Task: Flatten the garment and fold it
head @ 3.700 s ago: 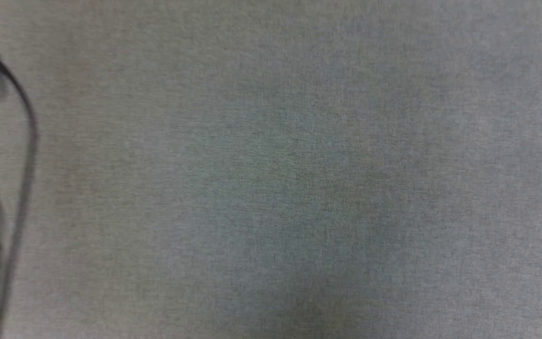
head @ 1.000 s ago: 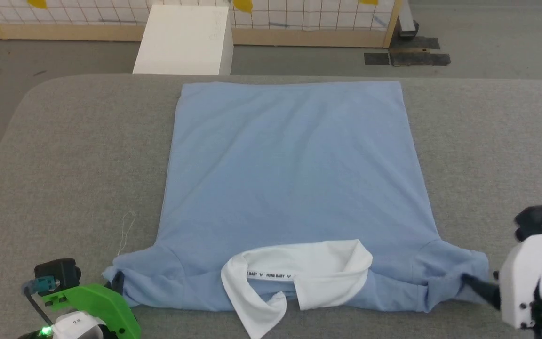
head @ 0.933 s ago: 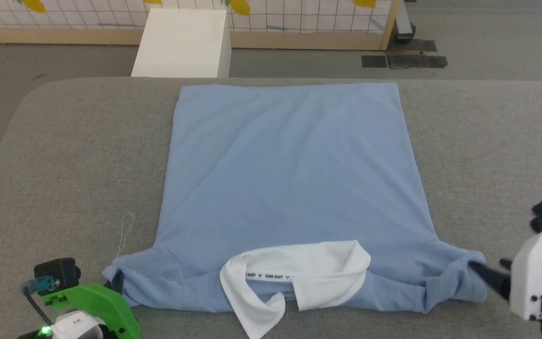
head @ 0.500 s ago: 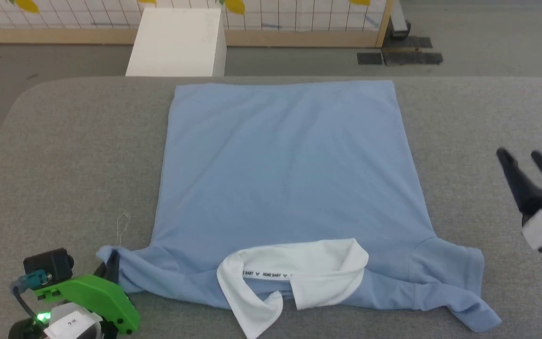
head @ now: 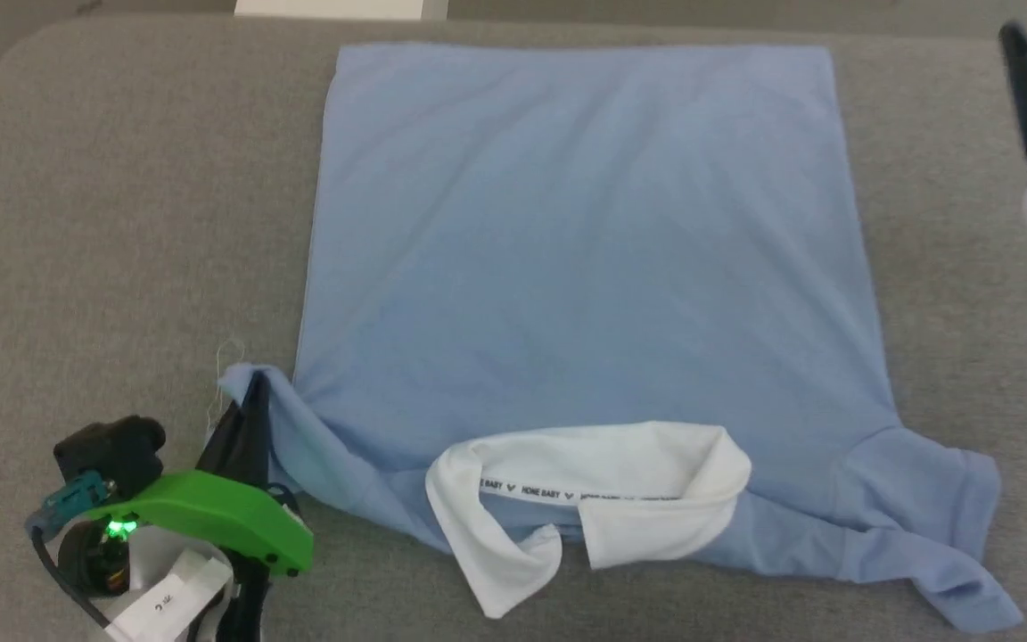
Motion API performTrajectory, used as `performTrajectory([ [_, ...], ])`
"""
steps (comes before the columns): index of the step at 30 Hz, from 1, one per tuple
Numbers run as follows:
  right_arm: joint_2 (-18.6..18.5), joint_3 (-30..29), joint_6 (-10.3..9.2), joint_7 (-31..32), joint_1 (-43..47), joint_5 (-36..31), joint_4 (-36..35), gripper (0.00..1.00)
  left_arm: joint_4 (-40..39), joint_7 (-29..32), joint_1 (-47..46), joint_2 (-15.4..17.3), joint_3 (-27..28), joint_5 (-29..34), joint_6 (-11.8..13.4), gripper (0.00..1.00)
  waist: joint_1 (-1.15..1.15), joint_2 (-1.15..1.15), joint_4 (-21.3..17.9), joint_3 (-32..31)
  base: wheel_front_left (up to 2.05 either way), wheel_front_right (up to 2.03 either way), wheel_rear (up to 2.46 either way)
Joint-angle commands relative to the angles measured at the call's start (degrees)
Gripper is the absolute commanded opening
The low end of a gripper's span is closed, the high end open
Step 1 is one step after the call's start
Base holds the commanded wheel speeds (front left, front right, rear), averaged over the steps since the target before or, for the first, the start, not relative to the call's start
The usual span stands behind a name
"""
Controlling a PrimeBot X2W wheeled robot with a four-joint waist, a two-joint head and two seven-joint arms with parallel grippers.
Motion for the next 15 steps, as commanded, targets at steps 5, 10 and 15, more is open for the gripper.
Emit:
performTrajectory([
  [5,-3.1,1.4,-0.06,5.7,-11.0,-3.5,6.0,1.00,-1.8,-1.9,-3.5,-1.6,-1.4,1.6,-1.3,0.00,-0.01,0.00,8.3,12.7,0.00,0.00,0.00],
  [10,-5.3,2.4,-0.06,15.9,-19.4,-6.9,11.3,1.00,-3.2,-3.2,-5.3,-2.6,-2.4,1.9,-2.4,0.00,-0.01,0.00,11.4,17.5,0.00,0.00,0.00],
  [15,-6.3,3.4,-0.06,26.7,-24.5,-9.6,13.4,1.00,-5.2,-4.4,-5.8,-3.5,-3.1,1.5,-3.4,0.00,-0.01,0.00,13.2,20.9,0.00,0.00,0.00],
])
